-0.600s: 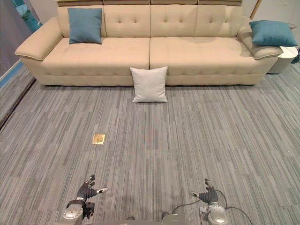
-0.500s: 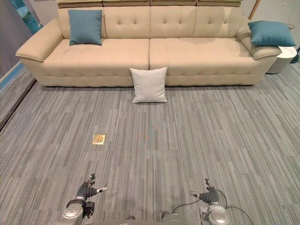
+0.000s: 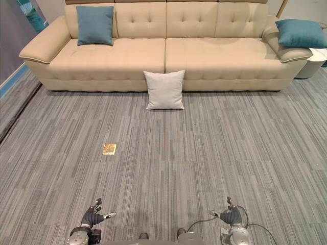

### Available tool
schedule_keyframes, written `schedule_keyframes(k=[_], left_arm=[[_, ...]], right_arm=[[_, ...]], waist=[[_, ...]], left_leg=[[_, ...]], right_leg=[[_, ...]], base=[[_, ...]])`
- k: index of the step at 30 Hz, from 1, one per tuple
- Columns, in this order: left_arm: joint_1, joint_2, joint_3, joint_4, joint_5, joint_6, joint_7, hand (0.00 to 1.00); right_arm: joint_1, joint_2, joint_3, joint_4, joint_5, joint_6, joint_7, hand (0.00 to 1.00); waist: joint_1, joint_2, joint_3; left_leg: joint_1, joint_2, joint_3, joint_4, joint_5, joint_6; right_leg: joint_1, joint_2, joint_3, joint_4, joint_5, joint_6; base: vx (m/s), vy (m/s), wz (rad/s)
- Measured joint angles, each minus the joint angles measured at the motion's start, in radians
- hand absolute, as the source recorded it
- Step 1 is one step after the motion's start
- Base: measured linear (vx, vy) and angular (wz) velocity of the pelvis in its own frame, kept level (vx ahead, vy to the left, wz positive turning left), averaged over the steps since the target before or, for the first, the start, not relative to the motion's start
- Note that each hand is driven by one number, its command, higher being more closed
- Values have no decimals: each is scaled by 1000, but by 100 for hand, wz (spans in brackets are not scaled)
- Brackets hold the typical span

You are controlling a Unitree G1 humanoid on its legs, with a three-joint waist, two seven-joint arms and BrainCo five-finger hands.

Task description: Pick up cushions and gather them together orderly.

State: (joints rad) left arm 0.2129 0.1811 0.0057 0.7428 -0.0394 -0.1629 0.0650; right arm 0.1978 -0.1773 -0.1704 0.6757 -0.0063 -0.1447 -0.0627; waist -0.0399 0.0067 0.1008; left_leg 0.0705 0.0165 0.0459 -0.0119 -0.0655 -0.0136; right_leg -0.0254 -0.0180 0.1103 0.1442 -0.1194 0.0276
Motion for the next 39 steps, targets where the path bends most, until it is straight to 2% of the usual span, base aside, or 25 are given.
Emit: schedule_keyframes(k=[5, 7, 8, 10, 12, 13, 16, 17, 18, 19, 20, 21, 23, 24, 25, 26, 27, 30, 32, 33, 34, 35, 36, 38, 39], left_arm=[[6, -9, 0, -47, -11, 0, 0, 0], [4, -15, -9, -51, -21, 0, 1, 0], [3, -13, -15, -60, -29, 1, 2, 0], [-17, -3, -31, -68, -34, 2, 4, 0], [-24, 8, -42, -68, -38, 3, 7, 0], [-28, 12, -43, -67, -40, 4, 8, 0], [-83, 33, -42, -62, -51, 5, 12, 0], [-93, 34, -44, -52, -56, 2, 15, 0], [-109, 28, -45, -28, -56, 1, 24, 0], [-121, 16, -44, -14, -55, 1, 25, 0], [-131, 13, -45, -9, -55, 1, 23, 0], [-133, 3, -43, -6, -55, 1, 23, 0], [-119, -24, -39, -7, -55, 1, 23, 0], [-85, -50, -33, -25, -55, 0, 22, 0], [-72, -56, -32, -38, -55, -1, 20, 0], [-71, -61, -32, -40, -56, 1, 18, 0], [-71, -68, -33, -49, -56, 1, 11, 0], [-58, -91, -33, -71, -57, 0, 1, 0], [-37, -102, -38, -70, -57, 2, 0, 0], [-12, -102, -42, -67, -58, 0, 1, 0], [-4, -100, -42, -65, -60, 0, 3, 0], [1, -94, -36, -59, -70, -1, 3, 0], [-5, -87, -33, -45, -74, -1, 6, 0], [-14, -80, -33, -38, -74, -2, 6, 0], [-14, -78, -35, -21, -74, -1, 6, 0]], right_arm=[[-65, 2, 2, 0, 8, 0, -3, 0], [-71, 3, 5, 0, 10, 1, -9, 0], [-69, 6, 7, 0, 12, 2, -11, 0], [-56, 25, 32, -18, 16, 11, -22, 0], [-46, 36, 33, -31, 19, 17, -21, 0], [-49, 34, 33, -32, 20, 17, -21, 0], [-63, 3, 32, -32, 38, 16, -22, 0], [-58, -11, 30, -33, 41, 16, -22, 0], [-47, -24, 29, -32, 44, 16, -23, 0], [-50, -33, 24, -31, 43, 17, -23, 0], [-64, -28, 19, -33, 44, 18, -24, 0], [-70, -26, 23, -34, 44, 19, -22, 0], [-58, -26, 44, -47, 43, 21, -19, 0], [-30, -20, 84, -104, 43, 21, -18, 0], [-27, 2, 102, -135, 44, 16, -20, 0], [-26, 12, 111, -149, 44, 14, -21, 0], [-26, 25, 125, -169, 45, 11, -22, 0], [-27, 31, 139, -220, 46, 11, -21, 0], [-34, 33, 139, -220, 46, 14, -21, 0], [-33, 29, 132, -208, 46, 9, -21, 0], [-37, 25, 130, -192, 46, 6, -22, 0], [-44, 26, 131, -157, 46, 7, -22, 0], [-30, 37, 132, -126, 45, 12, -22, 0], [-19, 37, 134, -110, 44, 17, -20, 0], [-19, 46, 142, -102, 43, 23, -20, 0]], waist=[[25, 2, 11], [26, -7, 23], [26, -6, 25], [23, -6, 48], [26, -1, 59], [24, -5, 61], [-8, -3, 86], [-28, -6, 87], [-45, -7, 87], [-51, 1, 86], [-60, 20, 96], [-57, 25, 99], [-54, 44, 110], [-38, 46, 114], [-25, 53, 113], [-15, 49, 116], [10, 27, 123], [52, 20, 127], [58, 13, 126], [62, 12, 117], [66, 20, 111], [71, 12, 102], [76, -19, 68], [74, -36, 60], [66, -51, 61]], left_leg=[[-63, -2, 63, 133, -113, 20], [-77, -20, 79, 212, -189, 40], [-74, -25, 78, 235, -217, 43], [-38, -28, 58, 284, -265, 77], [1, -22, 51, 286, -302, 85], [15, -18, 50, 281, -309, 87], [108, 11, 6, 193, -303, 73], [141, 16, -17, 154, -291, 53], [167, 22, -37, 153, -297, 29], [178, 37, -48, 159, -298, 17], [169, 51, -50, 194, -258, -49], [151, 38, -45, 267, -184, -90], [92, 39, -37, 505, -55, -93], [-26, 83, -19, 814, 91, -113], [-116, 136, 46, 1017, 51, -57], [-162, 159, 72, 1082, 21, -37], [-246, 182, 115, 1142, -25, -3], [-415, 189, 171, 1034, -101, 10], [-459, 149, 170, 788, -117, -2], [-448, 92, 115, 510, -85, -48], [-445, 82, 88, 415, -72, -61], [-446, 67, 75, 439, 10, -45], [-445, 38, 113, 480, -58, -16], [-404, 31, 169, 521, -122, 22], [-342, 17, 190, 509, -147, 41]], right_leg=[[-60, 2, 56, 96, -71, 25], [-89, -19, 65, 207, -138, 85], [-114, -22, 68, 287, -151, 107], [-277, -13, 30, 658, -121, 134], [-353, -12, -29, 688, -157, 79], [-375, -10, -54, 664, -159, 75], [-452, 28, -116, 392, -95, 34], [-462, 51, -113, 268, -18, 19], [-463, 55, -102, 254, 134, -24], [-467, 55, -115, 293, 123, -36], [-472, 47, -137, 353, 77, -55], [-448, 36, -143, 384, 30, -65], [-338, 32, -157, 348, -9, -78], [-204, 37, -159, 272, -33, -93], [-113, 49, -155, 224, -44, -110], [-72, 52, -148, 200, -48, -116], [-1, 48, -127, 150, -60, -131], [120, 28, -91, 63, -121, -99], [169, -3, -60, 59, -171, -81], [195, -28, -18, 59, -222, -66], [203, -28, 5, 62, -246, -63], [213, -43, 43, 78, -282, -58], [199, -85, 91, 127, -293, -44], [128, -96, 158, 331, -251, 35], [59, -94, 174, 533, -169, 164]], base=[[-4, 17, -33], [43, 70, -19], [115, 84, 3], [242, 107, 16], [323, 96, 7], [388, 66, 8], [483, 0, 49], [619, -73, 78], [757, -95, 73], [643, -105, 58], [655, -125, 37], [785, -150, 34], [666, -118, 25], [626, -87, 11], [593, -79, 2], [538, -70, -18], [498, -46, -20], [486, 26, -28], [538, 164, -53], [497, 217, -70], [651, 335, -97], [631, 294, -86], [795, 343, -82], [663, 261, -60], [509, 208, -49]])
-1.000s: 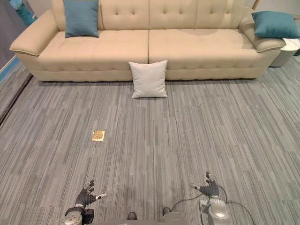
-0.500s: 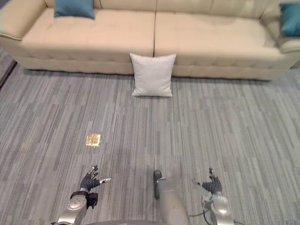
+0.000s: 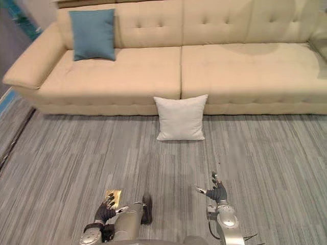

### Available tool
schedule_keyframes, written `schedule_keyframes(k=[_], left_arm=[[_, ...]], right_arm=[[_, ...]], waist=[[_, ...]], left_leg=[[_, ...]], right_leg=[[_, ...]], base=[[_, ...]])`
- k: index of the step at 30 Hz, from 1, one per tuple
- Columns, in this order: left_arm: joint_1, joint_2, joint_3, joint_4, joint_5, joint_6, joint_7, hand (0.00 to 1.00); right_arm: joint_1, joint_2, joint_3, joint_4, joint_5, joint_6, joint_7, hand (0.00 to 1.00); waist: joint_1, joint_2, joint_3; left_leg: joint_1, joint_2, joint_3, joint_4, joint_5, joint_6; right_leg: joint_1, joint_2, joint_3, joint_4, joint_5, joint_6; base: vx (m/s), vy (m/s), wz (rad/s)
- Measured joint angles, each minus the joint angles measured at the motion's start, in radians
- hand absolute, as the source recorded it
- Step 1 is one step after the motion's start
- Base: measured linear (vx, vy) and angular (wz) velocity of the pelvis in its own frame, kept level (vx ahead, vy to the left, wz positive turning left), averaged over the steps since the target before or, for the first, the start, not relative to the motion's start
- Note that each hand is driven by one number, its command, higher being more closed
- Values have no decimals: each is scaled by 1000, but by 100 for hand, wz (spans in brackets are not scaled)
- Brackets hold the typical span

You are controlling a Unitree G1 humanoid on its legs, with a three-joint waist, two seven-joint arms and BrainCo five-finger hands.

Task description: Pick up cushions and gather them together orderly.

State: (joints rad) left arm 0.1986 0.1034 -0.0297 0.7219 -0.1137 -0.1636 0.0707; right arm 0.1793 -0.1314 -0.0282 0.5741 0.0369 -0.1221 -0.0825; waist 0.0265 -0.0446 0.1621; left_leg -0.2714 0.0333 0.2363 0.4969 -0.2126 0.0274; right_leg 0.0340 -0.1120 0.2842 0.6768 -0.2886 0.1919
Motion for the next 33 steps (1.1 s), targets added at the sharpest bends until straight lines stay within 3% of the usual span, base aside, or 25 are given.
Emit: schedule_keyframes(k=[1, 2, 3, 4, 5, 7, 8, 10, 11, 12, 13, 14, 15, 16, 17, 18, 19, 20, 23, 24, 26, 27, 28, 30, 33], left_arm=[[0, 2, -2, 7, 0, 1, 1, 0], [-4, 3, -10, 24, 0, 3, 3, 0], [-3, 8, -19, 26, -2, 2, 6, 0], [-6, 9, -23, 27, -2, 2, 9, 0], [-24, 17, -31, 28, -2, 1, 15, 0], [-56, 34, -40, 37, -3, 0, 18, 0], [-79, 45, -42, 48, -3, 0, 18, 0], [-102, 47, -47, 65, -2, 0, 18, 0], [-100, 49, -47, 69, -1, 0, 18, 0], [-98, 32, -48, 87, -1, 0, 18, 0], [-103, 21, -51, 96, -1, 2, 16, 0], [-106, 15, -49, 101, 1, 0, 16, 0], [-104, 6, -42, 107, 9, 0, 16, 0], [-101, 0, -37, 107, 12, 0, 16, 0], [-99, -8, -33, 107, 13, 1, 17, 0], [-97, -19, -29, 101, 13, 0, 16, 0], [-88, -34, -28, 92, 13, 0, 16, 0], [-84, -40, -28, 89, 13, 1, 16, 0], [-64, -64, -30, 61, 13, 1, 16, 0], [-63, -66, -30, 54, 13, 1, 16, 0], [-63, -70, -33, 53, 12, 1, 17, 0], [-65, -74, -42, 53, 12, 1, 18, 0], [-68, -73, -44, 54, 12, 1, 17, 0], [-82, -65, -45, 50, 12, 0, 18, 0], [-89, -54, -45, 48, 10, 0, 22, 0]], right_arm=[[-2, 5, 6, 0, 0, 0, 1, 0], [-8, 7, 23, 1, -1, 0, 6, 0], [-13, 4, 39, 2, -1, -1, 17, 0], [-15, 2, 45, 3, -2, -4, 21, 0], [-22, 1, 59, 6, -4, -10, 22, 0], [-43, 1, 68, 12, -7, -13, 23, 0], [-49, -5, 67, 27, -7, -15, 22, 0], [-37, -19, 54, 37, -7, -15, 21, 0], [-24, -25, 47, 36, -7, -15, 22, 0], [-10, -45, 30, 41, -7, -14, 22, 0], [-19, -53, 22, 46, -7, -8, 22, 0], [-31, -49, 3, 39, -7, -8, 22, 0], [-31, -45, -5, 29, -7, -6, 24, 0], [-24, -43, -2, 20, -7, -6, 26, 0], [-10, -40, 6, 0, -7, -6, 27, 0], [-1, -36, 14, -20, -7, -7, 27, 0], [5, -26, 22, -51, -6, -7, 24, 0], [5, -24, 27, -60, -4, -9, 21, 0], [3, -20, 27, -76, 2, -14, 18, 0], [4, -14, 14, -73, 2, -14, 18, 0], [5, -15, 3, -69, 2, -14, 17, 0], [5, -19, -7, -70, 1, -14, 16, 0], [7, -15, -11, -69, 1, -11, 16, 0], [11, 6, -11, -70, 1, -8, 5, 0], [-5, 7, -4, -70, 0, -8, -11, 0]], waist=[[-13, -4, 1], [-20, 1, 6], [-22, 10, 10], [-24, 17, 9], [-32, 43, 16], [-50, 43, 19], [-68, 34, 22], [-77, 20, 30], [-83, 7, 25], [-100, 23, 26], [-96, 52, 28], [-95, 57, 29], [-97, 60, 31], [-97, 61, 31], [-96, 62, 33], [-93, 63, 41], [-77, 61, 42], [-66, 57, 43], [-46, 52, 47], [-41, 57, 48], [-39, 72, 38], [-43, 94, 43], [-44, 96, 46], [-42, 52, 59], [-35, 44, 62]], left_leg=[[40, -4, 3, -16, -15, 6], [137, -6, 14, -58, -43, 12], [234, -5, 15, -115, -48, 15], [278, 1, 15, -147, -49, 16], [353, 15, 15, -210, -49, 17], [417, 31, 13, -269, -49, 16], [442, 37, 9, -286, -49, 16], [494, 34, -12, -297, -49, 15], [518, 25, -34, -298, -56, -9], [563, 40, -89, -288, -78, -49], [564, 61, -105, -278, -72, -60], [548, 71, -129, -244, -40, -112], [517, 73, -168, -129, 26, -133], [489, 78, -179, -46, 62, -132], [425, 99, -193, 118, 148, -155], [353, 133, -201, 281, 167, -167], [263, 176, -166, 462, 122, -138], [231, 183, -151, 487, 102, -131], [133, 178, -87, 348, 32, -99], [128, 164, -61, 186, 29, -94], [143, 142, -57, -10, 43, -105], [166, 137, -55, -133, 88, -110], [181, 136, -46, -153, 69, -112], [209, 90, -34, -161, 39, -101], [131, 88, -12, -68, -25, -86]], right_leg=[[-41, 6, -2, 106, 52, 50], [-110, 10, -35, 279, 52, 31], [-171, 6, -107, 347, 10, -51], [-201, 10, -150, 344, -12, -90], [-256, 29, -235, 291, -42, -143], [-348, 63, -312, 138, -50, -159], [-393, 81, -327, -12, -23, -155], [-423, 97, -307, -278, 117, -159], [-417, 100, -296, -402, 237, -162], [-395, 109, -293, -402, 401, -204], [-406, 128, -301, -367, 387, -215], [-419, 126, -303, -307, 334, -227], [-399, 126, -318, -255, 263, -240], [-374, 127, -325, -256, 244, -247], [-320, 128, -339, -278, 223, -255], [-258, 136, -352, -310, 211, -267], [-175, 152, -356, -360, 197, -280], [-145, 155, -351, -374, 190, -285], [-69, 151, -332, -425, 171, -279], [-54, 146, -318, -432, 163, -267], [-54, 144, -310, -424, 152, -249], [-61, 153, -306, -395, 131, -227], [-64, 153, -301, -367, 108, -223], [-105, 105, -280, -239, 32, -185], [-178, 93, -248, -176, 2, -162]], base=[[609, 227, -56], [543, 173, -59], [508, 150, -67], [458, 102, -60], [466, 71, -25], [493, 29, 10], [634, -77, 38], [547, -105, 41], [589, -187, 54], [685, -204, 36], [534, -159, 25], [483, -162, 7], [484, -188, 22], [581, -244, 31], [372, -152, 32], [490, -208, 25], [373, -154, 5], [390, -160, -16], [269, -57, -23], [254, 22, -26], [236, 59, -27], [259, 146, -19], [251, 158, -8], [166, 170, 5], [64, 155, -16]])
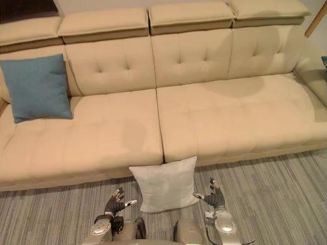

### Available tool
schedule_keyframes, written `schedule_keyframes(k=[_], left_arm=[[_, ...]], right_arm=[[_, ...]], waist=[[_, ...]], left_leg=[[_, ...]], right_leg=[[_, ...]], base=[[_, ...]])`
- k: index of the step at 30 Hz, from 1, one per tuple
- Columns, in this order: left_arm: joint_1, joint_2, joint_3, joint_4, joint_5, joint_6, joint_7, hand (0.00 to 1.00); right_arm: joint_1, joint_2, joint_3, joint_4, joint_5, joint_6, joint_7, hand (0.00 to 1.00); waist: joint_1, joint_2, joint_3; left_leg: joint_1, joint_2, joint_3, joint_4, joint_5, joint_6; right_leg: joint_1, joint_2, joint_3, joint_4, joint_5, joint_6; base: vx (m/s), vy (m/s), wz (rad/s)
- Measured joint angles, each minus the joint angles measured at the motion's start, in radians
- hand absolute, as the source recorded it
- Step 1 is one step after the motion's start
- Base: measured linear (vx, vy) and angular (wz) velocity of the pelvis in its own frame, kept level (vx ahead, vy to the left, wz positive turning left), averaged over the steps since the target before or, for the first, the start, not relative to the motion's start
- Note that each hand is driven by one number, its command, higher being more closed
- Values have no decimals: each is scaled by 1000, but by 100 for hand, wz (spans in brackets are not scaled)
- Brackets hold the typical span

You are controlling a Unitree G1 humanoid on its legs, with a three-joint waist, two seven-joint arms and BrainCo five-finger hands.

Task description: Pick up cushions and gather them together orderly.

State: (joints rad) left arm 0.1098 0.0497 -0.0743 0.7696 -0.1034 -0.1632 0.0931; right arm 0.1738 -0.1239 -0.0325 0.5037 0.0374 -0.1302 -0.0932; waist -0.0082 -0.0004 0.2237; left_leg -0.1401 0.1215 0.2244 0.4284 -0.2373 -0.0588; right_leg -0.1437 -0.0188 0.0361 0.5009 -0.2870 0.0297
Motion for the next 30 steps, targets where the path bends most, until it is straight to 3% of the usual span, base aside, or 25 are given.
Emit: schedule_keyframes(k=[5, 11, 14, 16, 20, 23, 30], left_arm=[[-30, 45, 3, -39, -13, -2, 27, 0], [-228, 104, 51, -64, -96, -27, 92, 0], [-349, 113, 112, -54, -137, -43, 115, 0], [-488, 127, 167, -30, -172, -44, 133, 0], [-667, 161, 210, -30, -202, -46, 163, 0], [-765, 158, 209, -31, -221, -46, 182, 0], [-955, 141, 110, -33, -259, -55, 211, 0]], right_arm=[[-44, -3, -1, 0, 0, -1, -41, 0], [-230, -44, -5, 16, 14, -5, -90, 0], [-376, -77, -10, 69, 52, -16, -131, 0], [-531, -117, -22, 123, 81, -17, -156, 0], [-786, -163, -71, 157, 121, -19, -203, 0], [-947, -189, -74, 203, 138, -19, -245, 0], [-1181, -196, -59, 272, 161, -16, -319, 0]], waist=[[19, 3, 25], [24, 1, 145], [24, 0, 172], [25, 3, 238], [27, 5, 302], [27, 9, 316], [28, 10, 318]], left_leg=[[-106, 7, 20, 119, -68, 21], [-381, 27, 8, 321, -113, 47], [-581, 49, -12, 426, -125, 52], [-727, 57, -32, 503, -124, 53], [-951, 74, -45, 602, -112, 63], [-1087, 86, -62, 668, -108, 64], [-1266, 88, -84, 732, -83, 58]], right_leg=[[-95, -2, 37, 70, -27, 14], [-358, 1, 50, 237, -64, 23], [-548, 23, 44, 335, -69, 21], [-691, 34, 44, 419, -72, 15], [-922, 39, 41, 541, -74, 12], [-1058, 46, 29, 618, -77, 6], [-1243, 47, 21, 709, -83, -1]], base=[[-13, 134, -18], [-130, 60, -1], [-190, 4, -2], [-134, -36, 5], [-134, -59, 1], [-92, -61, 3], [-91, -47, 8]])
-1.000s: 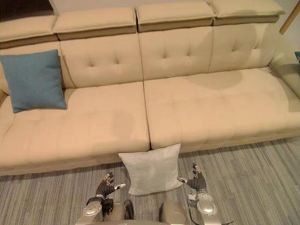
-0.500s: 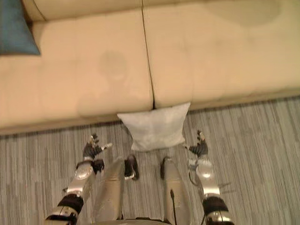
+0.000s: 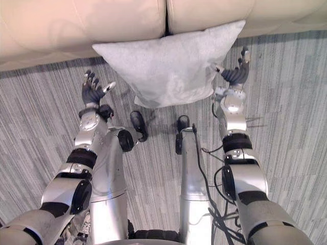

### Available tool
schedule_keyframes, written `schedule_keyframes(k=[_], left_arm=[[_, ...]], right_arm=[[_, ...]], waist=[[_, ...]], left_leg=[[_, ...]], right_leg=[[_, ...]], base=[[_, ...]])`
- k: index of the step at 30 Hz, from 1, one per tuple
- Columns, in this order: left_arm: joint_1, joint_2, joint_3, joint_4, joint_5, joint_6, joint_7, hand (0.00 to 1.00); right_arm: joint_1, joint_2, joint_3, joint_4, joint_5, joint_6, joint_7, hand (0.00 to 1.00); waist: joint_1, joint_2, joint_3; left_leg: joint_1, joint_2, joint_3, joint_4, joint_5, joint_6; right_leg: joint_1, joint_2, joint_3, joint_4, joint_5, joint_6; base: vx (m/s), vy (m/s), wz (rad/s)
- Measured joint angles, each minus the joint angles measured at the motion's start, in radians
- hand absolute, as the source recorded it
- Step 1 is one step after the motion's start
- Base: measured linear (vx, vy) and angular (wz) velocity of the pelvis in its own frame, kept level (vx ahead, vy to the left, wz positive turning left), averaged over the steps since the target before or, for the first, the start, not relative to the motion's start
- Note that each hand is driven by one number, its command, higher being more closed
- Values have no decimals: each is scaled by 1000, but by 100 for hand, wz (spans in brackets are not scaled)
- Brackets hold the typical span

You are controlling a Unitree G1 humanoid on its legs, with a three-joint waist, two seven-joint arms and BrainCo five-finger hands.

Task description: Pick up cushions and gather them together orderly.

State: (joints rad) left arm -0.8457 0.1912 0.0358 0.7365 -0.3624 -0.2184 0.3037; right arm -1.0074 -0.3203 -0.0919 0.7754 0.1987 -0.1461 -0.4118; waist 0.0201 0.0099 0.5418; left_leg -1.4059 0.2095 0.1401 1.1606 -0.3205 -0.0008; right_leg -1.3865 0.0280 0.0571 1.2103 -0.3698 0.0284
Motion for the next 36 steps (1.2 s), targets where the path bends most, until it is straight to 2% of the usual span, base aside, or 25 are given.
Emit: schedule_keyframes(k=[1, 2, 5, 6, 11, 14, 17, 19, 22, 23, 25, 26, 27, 29, 33, 36], left_arm=[[-13, -3, -5, 0, -2, -1, 4, 0], [-38, -12, -15, 0, -6, -1, 6, 100], [-86, -37, -59, -4, -39, -3, 13, 100], [-106, -46, -68, -13, -46, -3, 37, 100], [-116, -34, -68, -46, -50, 5, 82, 100], [-112, -29, -84, -66, -47, 12, 98, 100], [-49, -28, -86, -168, -43, 15, 117, 100], [27, -29, -89, -289, -33, 9, 119, 100], [103, -31, -110, -406, -11, -16, 127, 100], [143, -39, -122, -452, 4, -32, 132, 100], [222, -62, -141, -526, 25, -43, 133, 100], [303, -84, -169, -565, 33, -53, 133, 100], [394, -108, -196, -600, 44, -63, 132, 100], [508, -134, -217, -657, 60, -69, 125, 100], [733, -138, -233, -737, 74, -75, 86, 100], [870, -135, -237, -753, 80, -76, 66, 100]], right_arm=[[-20, 0, 8, 8, 0, 0, -4, 100], [-51, 0, 29, 20, 0, 1, -6, 100], [-93, 15, 44, 24, 1, 4, -27, 100], [-106, 23, 55, 24, 6, 9, -44, 100], [-106, 31, 54, -25, 36, 23, -68, 100], [-29, 42, 75, -136, 36, 29, -70, 100], [66, 73, 109, -273, 35, 26, -69, 100], [157, 92, 131, -392, 34, 0, -65, 100], [260, 118, 139, -520, 33, -27, -64, 100], [327, 132, 140, -587, 31, -45, -63, 100], [441, 159, 141, -686, 23, -53, -60, 100], [537, 178, 146, -733, 14, -63, -54, 100], [634, 196, 152, -773, -12, -71, -40, 100], [753, 210, 162, -855, -30, -72, -19, 100], [973, 218, 232, -993, -52, -92, 54, 100], [1083, 222, 283, -1003, -52, -108, 109, 100]], waist=[[-1, 1, 0], [-4, 1, 0], [-2, 1, 0], [-3, 1, 0], [-8, 1, 0], [-8, 1, 0], [-11, 1, 0], [-12, 0, -1], [-11, 0, -2], [-11, -1, -4], [-10, -2, -6], [-11, -1, -41], [-11, -1, -109], [-7, -1, -118], [-6, -1, -201], [-8, -2, -276]], left_leg=[[-12, 0, -2, -1, 3, -5], [-26, 0, -5, -2, 7, -10], [-37, 0, -8, -3, 10, -12], [-39, 0, -9, -5, 13, -14], [-39, 0, -11, -9, 14, -14], [-20, 11, -11, 1, 17, -8], [45, 20, -5, -9, 17, -8], [135, 28, 0, -45, 18, -11], [242, 33, 2, -100, 25, -24], [305, 32, 8, -138, 27, -29], [418, 33, 25, -198, 29, -35], [483, 31, 42, -241, 32, -39], [519, 32, 59, -276, 41, -49], [654, 28, 73, -328, 46, -53], [874, 4, 110, -471, 46, -53], [999, -23, 134, -592, 62, -59]], right_leg=[[-9, 0, -2, -1, 2, -3], [-22, 0, -5, 0, 4, -6], [-33, -1, -8, -1, 5, -7], [-32, -2, -11, -6, 5, -7], [-28, -1, -14, -8, 5, -7], [-9, 1, -21, 2, 5, -7], [52, 6, -23, -8, 5, -7], [140, 13, -25, -47, 5, -7], [250, 21, -28, -111, 19, -30], [311, 21, -30, -150, 20, -28], [423, 15, -32, -211, 27, -31], [484, 7, -33, -251, 27, -32], [519, 1, -33, -287, 34, -37], [658, -2, -33, -350, 37, -35], [876, -16, -24, -508, 50, -18], [993, -26, -9, -630, 72, -6]], base=[[-80, -18, 7], [-53, -5, 5], [-9, 0, 1], [0, 0, 0], [20, 13, 0], [0, 0, 0], [0, 0, 0], [-23, -8, -7], [-33, -12, -6], [0, 0, 0], [43, -18, 7], [109, -18, 12], [144, -8, 11], [212, 24, 2], [228, 59, -4], [219, 72, -8]])
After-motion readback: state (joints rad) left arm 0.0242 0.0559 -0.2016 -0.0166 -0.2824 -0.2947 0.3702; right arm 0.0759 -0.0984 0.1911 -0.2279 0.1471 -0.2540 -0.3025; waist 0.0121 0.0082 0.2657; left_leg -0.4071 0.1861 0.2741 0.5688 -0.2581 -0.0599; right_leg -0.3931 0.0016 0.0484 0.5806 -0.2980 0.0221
